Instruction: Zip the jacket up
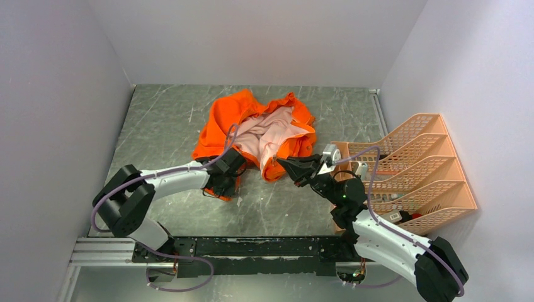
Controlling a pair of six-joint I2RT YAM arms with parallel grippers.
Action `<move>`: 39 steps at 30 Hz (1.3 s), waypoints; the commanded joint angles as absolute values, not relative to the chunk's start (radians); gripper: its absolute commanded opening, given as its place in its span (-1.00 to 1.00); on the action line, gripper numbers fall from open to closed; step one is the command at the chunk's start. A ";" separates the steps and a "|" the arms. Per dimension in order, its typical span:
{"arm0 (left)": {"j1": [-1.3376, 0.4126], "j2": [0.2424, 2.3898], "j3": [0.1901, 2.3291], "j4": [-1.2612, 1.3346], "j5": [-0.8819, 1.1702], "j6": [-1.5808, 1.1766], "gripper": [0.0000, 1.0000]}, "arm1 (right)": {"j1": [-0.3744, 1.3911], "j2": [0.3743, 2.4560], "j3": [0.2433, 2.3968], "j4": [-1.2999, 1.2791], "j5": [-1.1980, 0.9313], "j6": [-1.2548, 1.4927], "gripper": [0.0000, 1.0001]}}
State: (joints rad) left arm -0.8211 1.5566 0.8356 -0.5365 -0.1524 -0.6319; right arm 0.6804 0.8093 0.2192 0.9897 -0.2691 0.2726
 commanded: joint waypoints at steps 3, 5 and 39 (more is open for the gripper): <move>-0.757 1.489 0.775 -0.461 0.037 -0.642 -0.84 | 0.669 0.811 0.216 1.015 -0.259 0.278 -1.00; -0.733 1.449 0.773 -0.434 0.065 -0.646 -0.84 | 0.670 0.821 0.217 1.017 -0.260 0.282 -1.00; -0.603 0.928 0.633 0.187 0.155 -0.651 -0.84 | 0.662 1.271 0.321 1.442 -0.553 0.572 -1.00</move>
